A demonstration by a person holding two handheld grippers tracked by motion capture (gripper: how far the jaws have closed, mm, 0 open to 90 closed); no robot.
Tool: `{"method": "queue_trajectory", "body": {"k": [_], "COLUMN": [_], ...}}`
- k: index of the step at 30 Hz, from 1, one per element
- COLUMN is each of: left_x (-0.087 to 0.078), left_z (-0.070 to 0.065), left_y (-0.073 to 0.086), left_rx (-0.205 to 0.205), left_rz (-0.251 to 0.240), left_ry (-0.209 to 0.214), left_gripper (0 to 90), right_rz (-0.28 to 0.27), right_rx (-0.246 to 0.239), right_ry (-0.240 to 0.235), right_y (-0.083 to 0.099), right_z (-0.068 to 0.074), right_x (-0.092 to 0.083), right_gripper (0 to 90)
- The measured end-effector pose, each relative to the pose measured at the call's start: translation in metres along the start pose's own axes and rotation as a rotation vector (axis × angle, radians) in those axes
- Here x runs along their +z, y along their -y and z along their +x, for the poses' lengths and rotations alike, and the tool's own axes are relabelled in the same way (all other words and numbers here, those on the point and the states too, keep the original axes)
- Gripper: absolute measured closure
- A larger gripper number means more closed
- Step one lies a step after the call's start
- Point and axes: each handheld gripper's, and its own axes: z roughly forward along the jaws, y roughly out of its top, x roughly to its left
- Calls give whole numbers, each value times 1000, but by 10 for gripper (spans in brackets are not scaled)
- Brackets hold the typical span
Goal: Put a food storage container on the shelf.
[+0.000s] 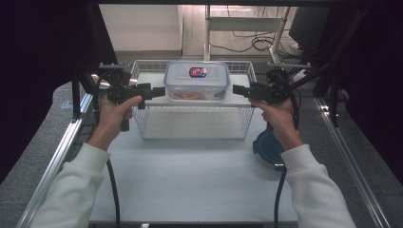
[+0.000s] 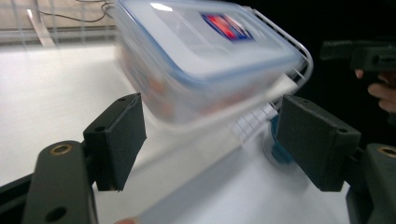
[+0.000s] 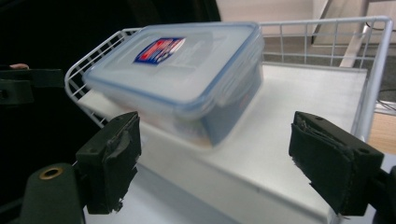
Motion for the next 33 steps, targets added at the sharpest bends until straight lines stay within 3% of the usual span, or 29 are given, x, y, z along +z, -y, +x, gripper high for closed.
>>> {"method": "queue_trajectory", "body": {"k": [3,6,9,13,15,19,26,27,29,33], "left_x": [-8,-14,-17,-21,-22,-21,-5,-3,0,3], "left_z": [-12,-21,-29,-36,-38,-38,-31,-30,-28,-27], "left_y": [17,37,59,83,97,122,156,158,164,172], "left_rx": [45,79,104,124,140,135,130,138,150,154], "left_rz": [12,28,56,78,90,108,182,195,205,226], "left_ry": [4,49,46,20,-4,-38,-130,-141,-172,-161], "left_gripper": [233,235,242,246,246,249,249,246,243,255], "right_rz": [-13,-17,-11,-3,-2,6,66,94,99,142], "right_rx": [-26,-46,-73,-99,-105,-111,-116,-119,-100,-88], "right_ry": [-16,-24,-33,-64,-59,-54,-42,-33,-31,-28], "right_y": [16,32,54,84,99,125,162,168,175,188], "right_z": [1,4,7,8,7,3,-2,-3,-5,-10], "right_x": [-15,-28,-41,-54,-60,-67,-67,-65,-64,-57], "right_gripper": [180,187,197,206,207,213,216,217,216,216]}}
